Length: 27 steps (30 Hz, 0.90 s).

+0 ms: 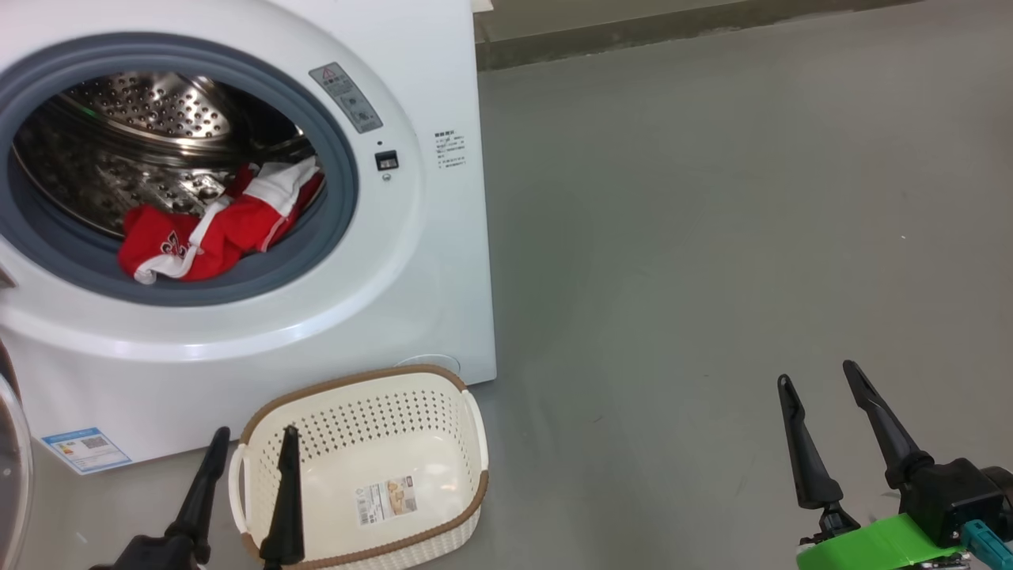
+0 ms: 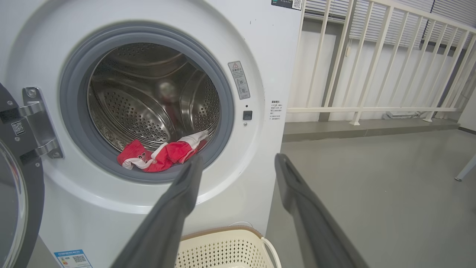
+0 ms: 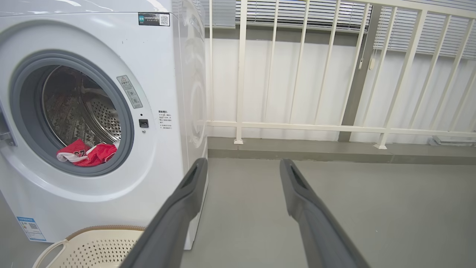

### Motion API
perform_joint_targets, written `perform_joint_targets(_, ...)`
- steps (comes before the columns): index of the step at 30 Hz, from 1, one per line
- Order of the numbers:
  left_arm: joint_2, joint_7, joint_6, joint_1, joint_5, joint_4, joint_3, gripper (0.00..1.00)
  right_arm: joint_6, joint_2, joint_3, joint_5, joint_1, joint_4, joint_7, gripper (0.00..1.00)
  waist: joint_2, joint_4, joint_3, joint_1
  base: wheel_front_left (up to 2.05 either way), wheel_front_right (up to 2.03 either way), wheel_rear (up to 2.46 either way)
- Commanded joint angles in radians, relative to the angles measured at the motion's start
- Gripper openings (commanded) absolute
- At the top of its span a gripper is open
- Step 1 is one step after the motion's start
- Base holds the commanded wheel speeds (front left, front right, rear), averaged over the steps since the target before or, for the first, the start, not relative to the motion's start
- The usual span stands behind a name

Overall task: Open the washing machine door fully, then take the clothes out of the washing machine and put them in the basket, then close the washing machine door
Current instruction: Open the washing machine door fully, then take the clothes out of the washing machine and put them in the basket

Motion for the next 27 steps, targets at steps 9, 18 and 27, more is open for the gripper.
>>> perform_joint_targets(9, 0.003, -0.009, 0.014, -0.013, 0.007, -0.021, 0.039, 1.00, 0.006, -0.009, 0.026, 0.003, -0.008, -0.029, -0.006, 1.00, 0.0000, 0.002, 0.005, 0.0000, 0.00, 0.00, 0.00)
perform_joint_targets(18, 0.003, -0.009, 0.029, -0.023, 0.016, -0.015, 0.043, 1.00, 0.006, -0.009, 0.031, 0.005, -0.014, -0.022, -0.006, 1.00, 0.0000, 0.002, 0.010, 0.0000, 0.40, -0.40, 0.00)
perform_joint_targets(27, -0.002, -0.009, 0.029, -0.033, 0.000, -0.020, 0.047, 1.00, 0.006, -0.009, 0.032, 0.014, -0.022, -0.019, -0.006, 1.00, 0.0000, 0.012, 0.014, 0.0000, 1.52, -1.52, 0.00)
